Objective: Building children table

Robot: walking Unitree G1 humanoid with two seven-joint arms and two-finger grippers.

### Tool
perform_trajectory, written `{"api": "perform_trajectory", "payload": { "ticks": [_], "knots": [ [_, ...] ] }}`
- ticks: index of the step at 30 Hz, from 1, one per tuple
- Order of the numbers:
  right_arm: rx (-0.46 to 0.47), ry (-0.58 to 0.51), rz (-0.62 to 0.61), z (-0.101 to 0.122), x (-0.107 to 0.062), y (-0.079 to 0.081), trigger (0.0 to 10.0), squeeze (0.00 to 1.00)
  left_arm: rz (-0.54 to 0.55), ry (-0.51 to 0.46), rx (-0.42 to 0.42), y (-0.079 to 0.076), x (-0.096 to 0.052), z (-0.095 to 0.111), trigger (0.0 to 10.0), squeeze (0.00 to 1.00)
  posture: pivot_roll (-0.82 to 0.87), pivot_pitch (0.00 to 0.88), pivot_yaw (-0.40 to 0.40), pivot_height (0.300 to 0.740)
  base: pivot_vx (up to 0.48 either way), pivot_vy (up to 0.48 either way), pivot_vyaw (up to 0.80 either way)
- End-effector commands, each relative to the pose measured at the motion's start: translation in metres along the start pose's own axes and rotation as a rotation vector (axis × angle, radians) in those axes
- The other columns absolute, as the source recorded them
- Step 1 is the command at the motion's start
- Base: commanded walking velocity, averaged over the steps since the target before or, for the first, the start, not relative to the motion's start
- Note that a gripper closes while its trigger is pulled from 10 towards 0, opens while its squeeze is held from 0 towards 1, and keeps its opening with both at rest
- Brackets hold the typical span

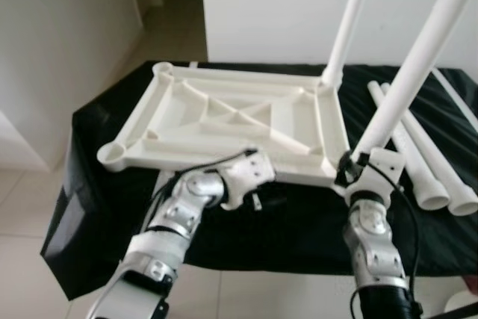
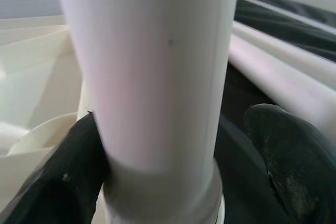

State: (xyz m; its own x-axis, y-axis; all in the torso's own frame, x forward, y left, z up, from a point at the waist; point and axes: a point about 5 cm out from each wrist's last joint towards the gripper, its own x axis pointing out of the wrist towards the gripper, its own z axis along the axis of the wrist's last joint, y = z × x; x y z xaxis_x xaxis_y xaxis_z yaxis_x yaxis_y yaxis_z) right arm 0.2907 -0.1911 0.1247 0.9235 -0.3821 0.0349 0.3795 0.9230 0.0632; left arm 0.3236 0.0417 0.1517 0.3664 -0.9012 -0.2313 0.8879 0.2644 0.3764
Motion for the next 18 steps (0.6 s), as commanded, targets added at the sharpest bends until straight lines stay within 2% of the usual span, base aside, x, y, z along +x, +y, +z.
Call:
{"api": "perform_trajectory", "payload": {
  "ticks": [1,7,8,13,15,18],
  "knots": [
    [0.008,0.014,0.038,-0.004,-0.002,0.002,10.0,0.0,0.112,-0.015,-0.009,0.005,-0.004,0.0,10.0,0.0,0.03,0.0,0.004,0.74,0.0,0.0,0.0],
    [-0.001,0.035,0.054,-0.01,-0.005,0.001,10.0,0.0,0.133,-0.008,0.0,0.013,-0.01,-0.001,10.0,0.0,0.03,0.0,0.003,0.74,0.0,0.0,0.0],
    [-0.01,0.045,0.052,-0.016,-0.009,-0.002,10.0,0.0,0.19,0.048,0.014,0.022,-0.014,-0.009,10.0,0.0,0.04,0.0,0.007,0.74,0.0,0.0,0.0],
    [-0.019,0.056,0.057,-0.02,-0.013,-0.003,10.0,0.0,0.251,0.122,0.007,0.031,-0.017,-0.02,10.0,0.0,0.03,0.0,0.015,0.74,0.0,0.0,0.0],
    [-0.015,0.064,0.055,-0.022,-0.015,-0.004,10.0,0.0,0.302,0.196,-0.034,0.037,-0.021,-0.032,10.0,0.0,0.03,0.0,0.021,0.74,0.0,0.0,0.0],
    [-0.01,0.063,0.055,-0.022,-0.015,-0.003,10.0,0.0,0.337,0.231,-0.062,0.041,-0.023,-0.038,10.0,0.0,0.03,0.0,0.022,0.74,0.0,0.0,0.0]
  ]
}}
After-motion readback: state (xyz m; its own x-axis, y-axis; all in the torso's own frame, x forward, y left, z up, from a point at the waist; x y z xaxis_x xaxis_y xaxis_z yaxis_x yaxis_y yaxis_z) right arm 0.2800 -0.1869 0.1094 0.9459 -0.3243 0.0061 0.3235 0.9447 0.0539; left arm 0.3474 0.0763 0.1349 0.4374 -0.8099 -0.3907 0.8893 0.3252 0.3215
